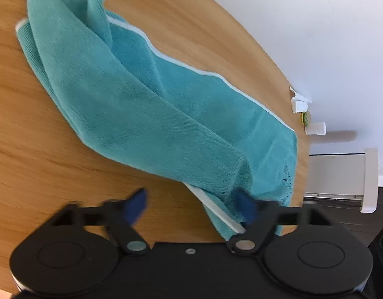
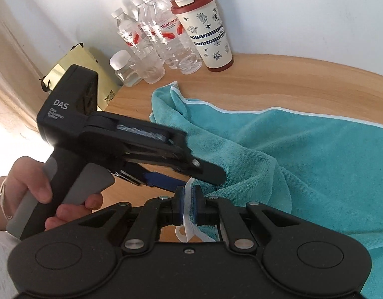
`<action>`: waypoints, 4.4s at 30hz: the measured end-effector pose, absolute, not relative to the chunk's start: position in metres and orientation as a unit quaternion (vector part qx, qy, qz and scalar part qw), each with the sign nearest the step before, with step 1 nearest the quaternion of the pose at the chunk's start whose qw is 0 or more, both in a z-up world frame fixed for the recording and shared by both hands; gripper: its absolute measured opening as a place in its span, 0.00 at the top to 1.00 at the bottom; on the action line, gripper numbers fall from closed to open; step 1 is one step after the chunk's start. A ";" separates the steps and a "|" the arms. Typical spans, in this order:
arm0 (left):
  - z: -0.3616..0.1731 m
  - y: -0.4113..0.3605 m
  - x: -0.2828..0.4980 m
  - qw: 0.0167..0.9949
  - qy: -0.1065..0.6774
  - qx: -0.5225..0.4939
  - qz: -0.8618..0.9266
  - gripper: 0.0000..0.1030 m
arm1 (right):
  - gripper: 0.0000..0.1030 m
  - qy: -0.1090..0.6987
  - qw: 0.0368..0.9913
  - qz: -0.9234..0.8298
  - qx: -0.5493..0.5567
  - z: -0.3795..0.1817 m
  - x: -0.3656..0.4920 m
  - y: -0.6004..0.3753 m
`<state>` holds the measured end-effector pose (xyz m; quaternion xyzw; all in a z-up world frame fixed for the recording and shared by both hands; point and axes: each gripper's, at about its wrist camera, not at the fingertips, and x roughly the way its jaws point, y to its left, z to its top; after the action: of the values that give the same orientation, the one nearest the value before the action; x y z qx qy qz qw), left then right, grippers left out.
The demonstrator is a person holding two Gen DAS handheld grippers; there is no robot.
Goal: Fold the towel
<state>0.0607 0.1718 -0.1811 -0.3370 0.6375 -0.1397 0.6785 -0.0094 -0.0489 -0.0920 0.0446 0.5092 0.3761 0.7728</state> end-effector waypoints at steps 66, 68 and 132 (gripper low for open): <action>-0.157 0.199 0.024 0.722 0.634 -0.276 -0.001 0.86 | 0.53 0.542 0.774 0.326 -0.040 -0.160 0.122 -0.029; -0.159 0.203 0.025 0.720 0.635 -0.281 0.006 0.86 | 0.55 0.544 0.776 0.317 -0.044 -0.163 0.123 -0.023; -0.123 0.339 0.022 0.790 0.559 -0.235 0.095 0.03 | 0.98 0.320 0.738 0.592 0.053 0.040 0.104 0.016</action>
<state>0.0225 0.3390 -0.1228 -0.2351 0.5587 0.0951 0.7896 0.1042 0.0157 0.0403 0.0529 0.3198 0.5918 0.7381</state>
